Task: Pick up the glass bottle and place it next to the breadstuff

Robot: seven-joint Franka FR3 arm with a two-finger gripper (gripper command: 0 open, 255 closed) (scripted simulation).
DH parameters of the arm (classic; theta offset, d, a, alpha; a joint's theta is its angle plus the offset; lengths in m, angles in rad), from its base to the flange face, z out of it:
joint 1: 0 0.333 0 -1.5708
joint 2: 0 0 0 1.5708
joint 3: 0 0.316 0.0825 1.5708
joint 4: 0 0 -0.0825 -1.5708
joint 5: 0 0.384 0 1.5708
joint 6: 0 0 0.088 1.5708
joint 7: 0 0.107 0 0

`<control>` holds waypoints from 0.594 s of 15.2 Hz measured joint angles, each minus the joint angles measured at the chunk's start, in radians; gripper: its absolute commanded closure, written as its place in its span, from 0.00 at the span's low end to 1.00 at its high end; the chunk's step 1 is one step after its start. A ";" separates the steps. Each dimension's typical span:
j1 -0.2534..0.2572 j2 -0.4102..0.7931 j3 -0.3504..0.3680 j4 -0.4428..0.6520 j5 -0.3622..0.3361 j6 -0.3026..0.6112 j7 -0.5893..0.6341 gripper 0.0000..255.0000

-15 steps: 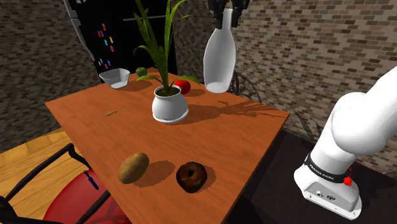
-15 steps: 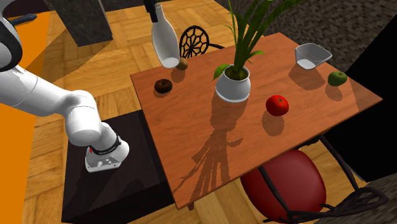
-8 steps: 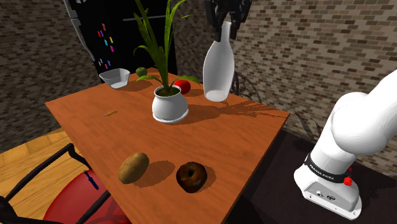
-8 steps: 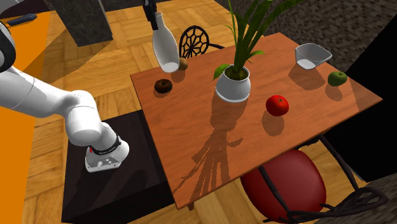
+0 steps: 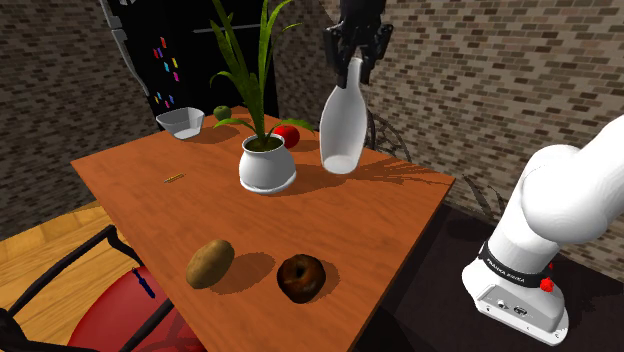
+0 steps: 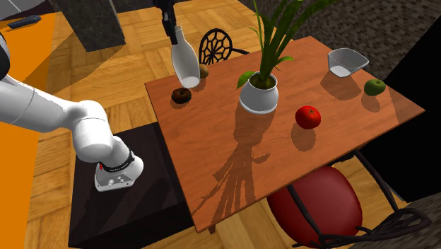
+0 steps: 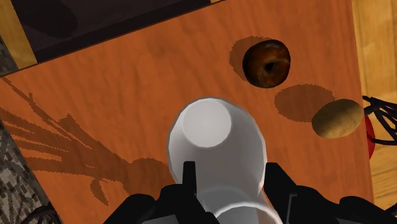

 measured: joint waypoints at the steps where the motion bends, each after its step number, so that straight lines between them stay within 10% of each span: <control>1: 0.001 -0.005 0.001 -0.020 0.001 0.014 0.000 1.00; 9: 0.006 -0.037 0.004 -0.157 0.009 0.120 -0.003 1.00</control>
